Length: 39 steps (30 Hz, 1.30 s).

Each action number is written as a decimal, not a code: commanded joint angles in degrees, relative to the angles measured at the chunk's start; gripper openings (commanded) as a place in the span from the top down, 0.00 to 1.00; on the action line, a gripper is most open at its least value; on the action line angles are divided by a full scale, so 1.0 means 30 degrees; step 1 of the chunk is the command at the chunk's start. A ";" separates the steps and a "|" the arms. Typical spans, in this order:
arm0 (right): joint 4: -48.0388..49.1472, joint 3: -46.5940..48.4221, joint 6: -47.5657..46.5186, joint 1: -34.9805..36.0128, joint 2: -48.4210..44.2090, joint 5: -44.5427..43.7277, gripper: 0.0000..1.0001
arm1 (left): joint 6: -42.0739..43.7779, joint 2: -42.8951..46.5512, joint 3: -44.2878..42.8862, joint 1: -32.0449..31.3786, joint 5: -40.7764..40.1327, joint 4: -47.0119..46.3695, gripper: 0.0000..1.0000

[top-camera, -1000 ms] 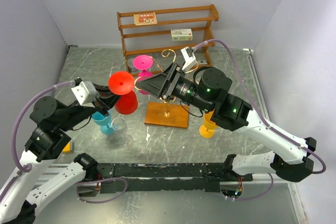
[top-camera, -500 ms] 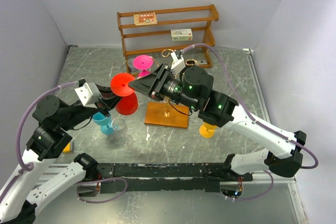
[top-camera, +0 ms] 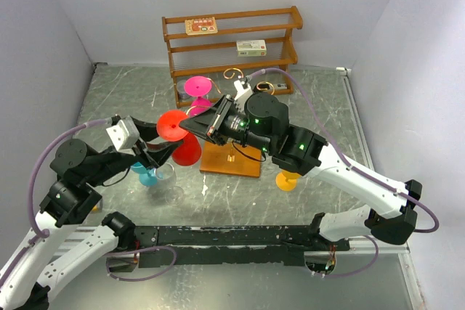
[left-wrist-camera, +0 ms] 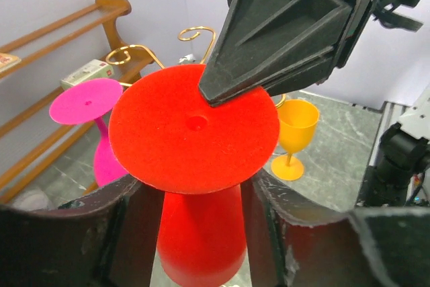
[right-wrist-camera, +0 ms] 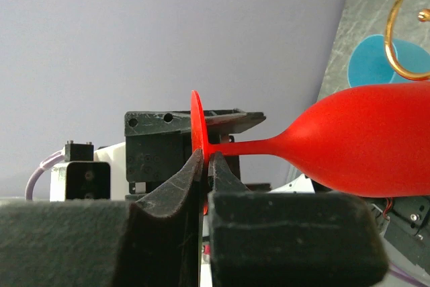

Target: Place the wine glass upside down on the wine glass rack

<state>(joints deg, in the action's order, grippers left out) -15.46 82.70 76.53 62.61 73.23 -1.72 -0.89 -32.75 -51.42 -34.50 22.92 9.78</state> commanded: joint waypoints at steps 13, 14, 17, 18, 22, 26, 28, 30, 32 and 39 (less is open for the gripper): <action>-0.2462 0.0001 0.2879 -0.0052 -0.0202 -0.2921 1.00 | -0.1592 0.3032 0.0318 -0.0013 -0.2416 0.2114 0.20; -0.2598 0.0069 0.2931 -0.0063 -0.0192 -0.3201 1.00 | -0.1691 0.3146 0.0293 -0.0013 -0.2533 0.2216 0.20; -0.2770 0.0091 0.2989 -0.0048 -0.0248 -0.3848 1.00 | -0.2163 0.3332 0.0265 -0.0013 -0.2974 0.2481 0.20; -0.2837 0.0065 0.2994 -0.0052 -0.0291 -0.4027 1.00 | -0.2334 0.3392 0.0265 -0.0013 -0.3115 0.2515 0.20; -0.3351 0.0088 0.3134 -0.0066 -0.0322 -0.4943 1.00 | -0.2976 0.3695 0.0324 -0.0012 -0.3634 0.2482 0.19; -0.3657 0.0124 0.2715 -0.0063 -0.0248 -0.6132 1.00 | -0.3353 0.3896 0.0383 -0.0013 -0.3831 0.2370 0.18; -0.3830 0.0227 0.2438 -0.0051 -0.0137 -0.6619 1.00 | -0.3474 0.3915 0.0274 -0.0013 -0.3932 0.2482 0.18; -0.3840 0.0195 0.2388 -0.0042 -0.0092 -0.6940 1.00 | -0.3567 0.3865 0.0163 -0.0011 -0.3978 0.2595 0.18; -0.3955 0.0151 0.2536 -0.0047 -0.0122 -0.7183 1.00 | -0.3650 0.3867 0.0051 -0.0011 -0.4029 0.2745 0.18; -0.4500 -0.0196 0.3061 -0.0043 -0.0546 -0.8271 1.00 | -0.3928 0.3832 -0.0033 -0.0010 -0.4505 0.2616 0.18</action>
<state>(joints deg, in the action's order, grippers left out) -27.83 82.48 84.90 62.59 73.32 -22.11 -11.44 -21.43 -50.57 -34.50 11.68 17.43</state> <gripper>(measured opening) 0.016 0.824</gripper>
